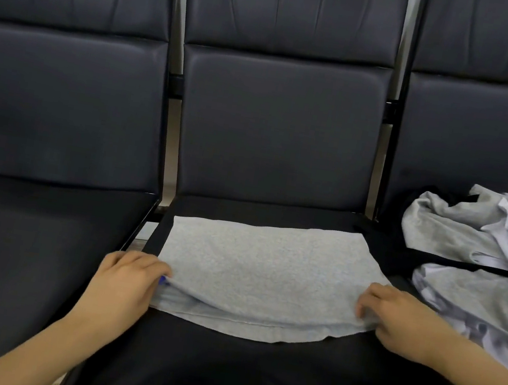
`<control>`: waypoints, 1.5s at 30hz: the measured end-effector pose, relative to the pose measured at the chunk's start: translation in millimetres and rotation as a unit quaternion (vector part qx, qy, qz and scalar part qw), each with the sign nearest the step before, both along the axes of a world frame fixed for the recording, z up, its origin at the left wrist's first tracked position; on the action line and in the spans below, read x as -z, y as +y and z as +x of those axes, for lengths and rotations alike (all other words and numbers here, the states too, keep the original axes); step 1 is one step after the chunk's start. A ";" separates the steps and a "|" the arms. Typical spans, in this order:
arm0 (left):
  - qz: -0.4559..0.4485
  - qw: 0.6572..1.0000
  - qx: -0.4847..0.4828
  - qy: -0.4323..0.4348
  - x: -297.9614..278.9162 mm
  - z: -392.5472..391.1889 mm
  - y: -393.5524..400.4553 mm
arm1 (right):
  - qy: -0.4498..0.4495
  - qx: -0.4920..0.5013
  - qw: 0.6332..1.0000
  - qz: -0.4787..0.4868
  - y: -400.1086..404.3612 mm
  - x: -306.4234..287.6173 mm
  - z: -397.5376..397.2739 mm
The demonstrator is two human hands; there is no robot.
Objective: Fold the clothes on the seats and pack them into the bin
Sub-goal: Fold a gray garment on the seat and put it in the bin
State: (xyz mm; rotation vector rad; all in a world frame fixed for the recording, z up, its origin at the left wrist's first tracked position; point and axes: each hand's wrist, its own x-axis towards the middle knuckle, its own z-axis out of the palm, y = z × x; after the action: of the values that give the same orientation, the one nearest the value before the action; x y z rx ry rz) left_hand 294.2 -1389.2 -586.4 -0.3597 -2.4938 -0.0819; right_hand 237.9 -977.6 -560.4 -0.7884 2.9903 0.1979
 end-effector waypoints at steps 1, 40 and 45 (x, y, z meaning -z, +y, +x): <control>0.013 1.000 -0.004 0.007 -3.5 0.2 0.1 | 0.029 0.006 0.999 0.012 2.8 0.1 -0.9; -0.117 0.854 0.116 -0.494 -4.8 20.7 52.6 | -0.213 0.402 0.855 -0.249 28.5 -21.0 -9.1; -0.105 0.759 0.149 -0.625 -26.7 27.4 54.2 | -0.336 0.421 0.732 -0.418 49.9 -38.3 0.5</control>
State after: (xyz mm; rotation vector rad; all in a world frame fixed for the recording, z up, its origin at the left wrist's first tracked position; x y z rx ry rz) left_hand 321.6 -1335.0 -559.6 -1.0828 -3.7519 -0.2335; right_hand 238.4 -927.7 -522.1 0.5140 2.2554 -1.2204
